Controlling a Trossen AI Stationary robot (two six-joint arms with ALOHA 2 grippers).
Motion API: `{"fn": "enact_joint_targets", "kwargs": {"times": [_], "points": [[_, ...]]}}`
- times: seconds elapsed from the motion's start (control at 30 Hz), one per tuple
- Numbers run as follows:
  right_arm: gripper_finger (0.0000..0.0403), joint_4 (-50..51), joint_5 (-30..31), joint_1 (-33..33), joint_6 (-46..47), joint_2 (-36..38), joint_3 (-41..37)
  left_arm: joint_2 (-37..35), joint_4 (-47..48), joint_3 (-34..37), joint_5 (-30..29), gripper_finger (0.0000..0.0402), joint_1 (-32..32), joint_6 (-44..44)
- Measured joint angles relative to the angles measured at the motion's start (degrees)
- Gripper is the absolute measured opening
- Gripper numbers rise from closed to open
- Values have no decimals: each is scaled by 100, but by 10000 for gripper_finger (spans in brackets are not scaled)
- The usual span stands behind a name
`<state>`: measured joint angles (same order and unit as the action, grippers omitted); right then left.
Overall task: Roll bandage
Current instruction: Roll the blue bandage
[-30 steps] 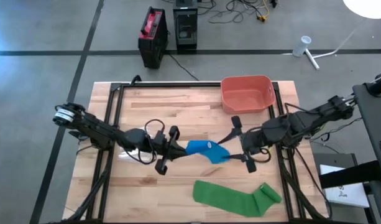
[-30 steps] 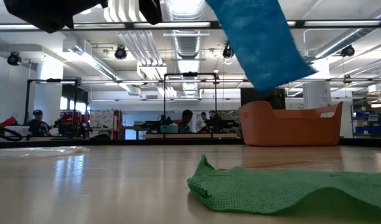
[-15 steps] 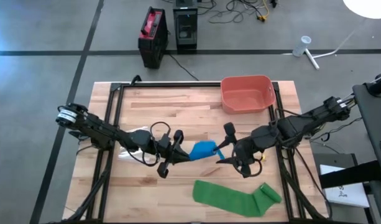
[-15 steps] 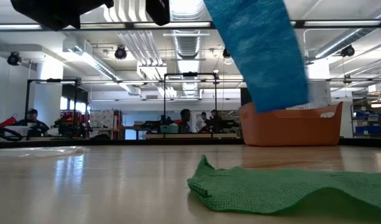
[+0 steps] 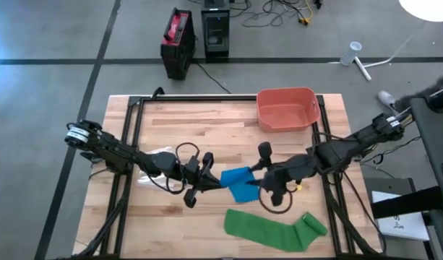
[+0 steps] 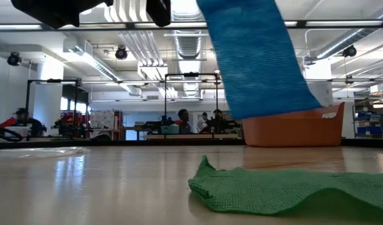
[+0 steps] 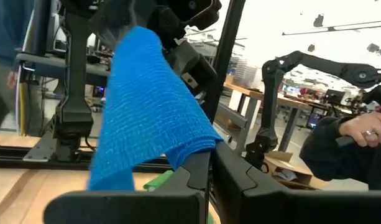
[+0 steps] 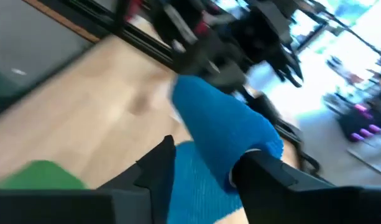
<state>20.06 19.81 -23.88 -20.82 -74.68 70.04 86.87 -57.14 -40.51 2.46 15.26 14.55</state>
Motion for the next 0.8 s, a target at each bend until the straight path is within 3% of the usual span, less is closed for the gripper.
{"fn": "enact_joint_targets", "kwargs": {"times": [0.47,0.8], "points": [[12,-9,-81,-4,-206,46,-2,-7,-30,0,-6,5,-3,-151],[8,13,-17,-125,118,527,-13,-244,25,-9,-656,83,-19,-807]]}}
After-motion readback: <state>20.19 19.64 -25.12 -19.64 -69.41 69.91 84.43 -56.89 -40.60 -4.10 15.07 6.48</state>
